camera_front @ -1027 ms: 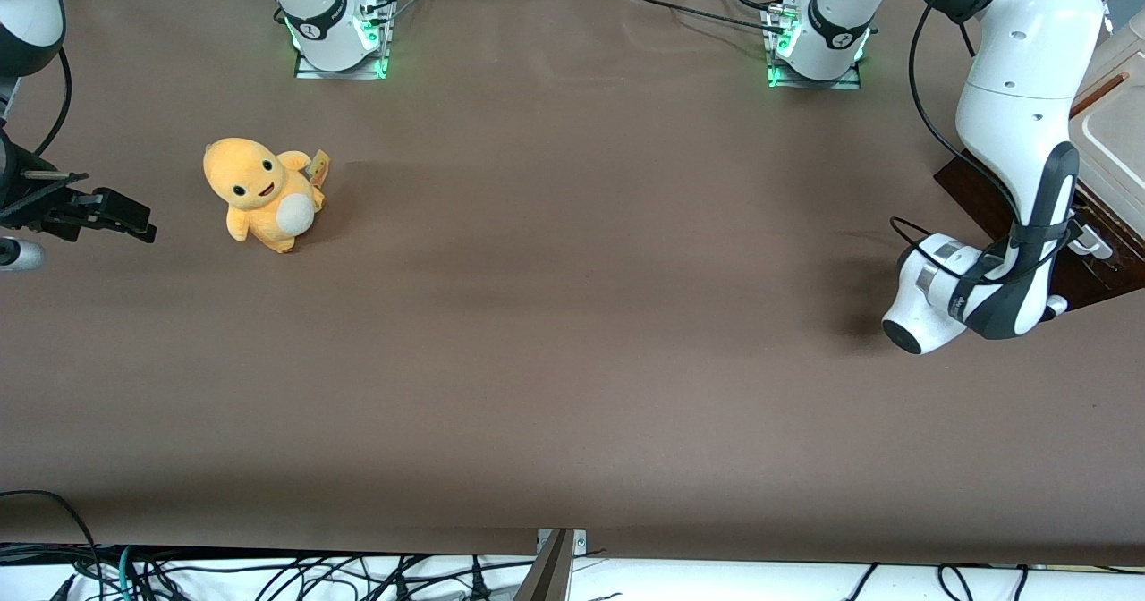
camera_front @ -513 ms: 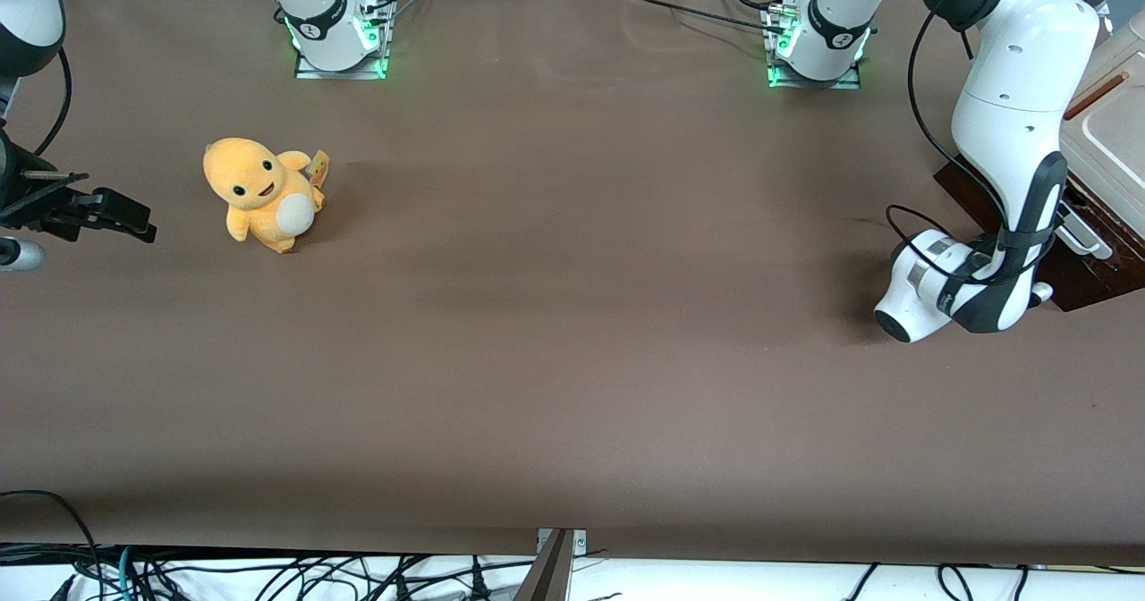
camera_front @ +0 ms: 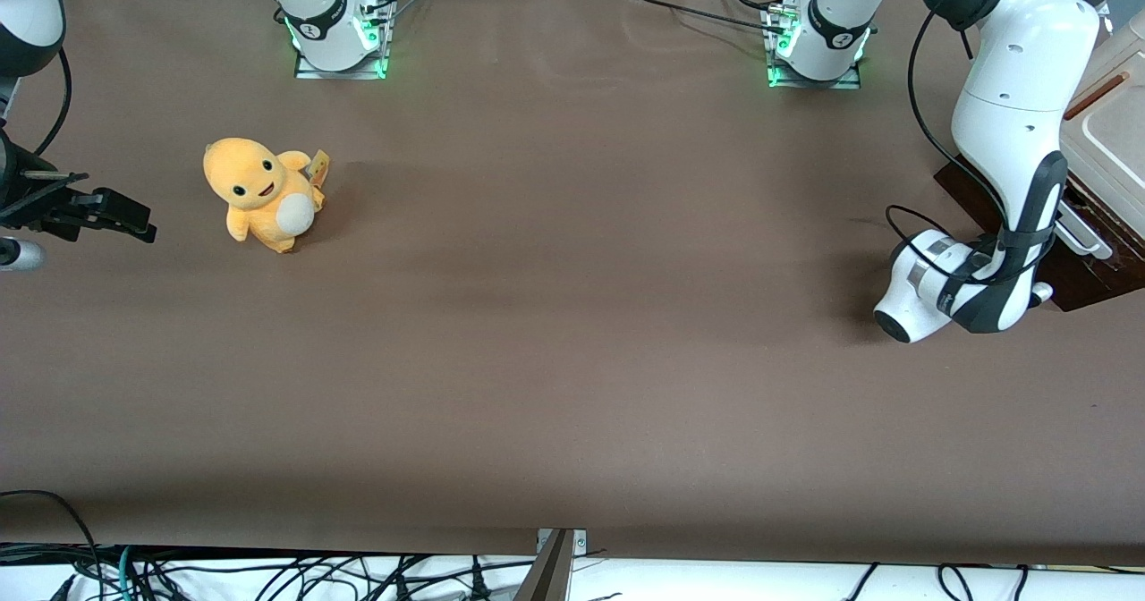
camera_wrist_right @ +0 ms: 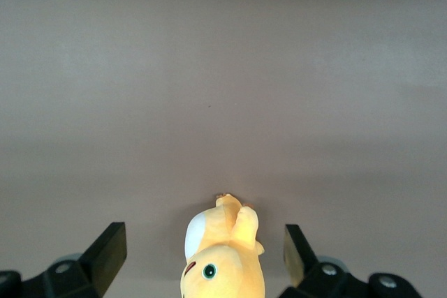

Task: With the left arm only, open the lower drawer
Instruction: 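Close the left gripper around the lower drawer's white bar handle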

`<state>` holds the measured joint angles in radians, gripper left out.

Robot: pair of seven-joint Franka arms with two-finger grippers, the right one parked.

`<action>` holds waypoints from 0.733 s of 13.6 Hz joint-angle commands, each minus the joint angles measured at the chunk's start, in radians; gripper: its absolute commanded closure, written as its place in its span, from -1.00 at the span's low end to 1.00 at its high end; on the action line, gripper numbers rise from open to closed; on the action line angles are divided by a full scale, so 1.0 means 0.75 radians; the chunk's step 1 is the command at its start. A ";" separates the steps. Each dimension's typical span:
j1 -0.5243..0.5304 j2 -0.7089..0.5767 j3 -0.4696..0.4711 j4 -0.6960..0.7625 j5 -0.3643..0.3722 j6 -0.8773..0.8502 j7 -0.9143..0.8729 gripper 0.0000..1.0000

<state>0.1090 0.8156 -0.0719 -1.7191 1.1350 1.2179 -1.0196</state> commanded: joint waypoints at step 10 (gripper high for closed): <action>-0.035 -0.022 -0.015 0.020 -0.033 0.006 0.018 0.76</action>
<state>0.1032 0.8108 -0.0815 -1.7153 1.1331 1.2212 -1.0198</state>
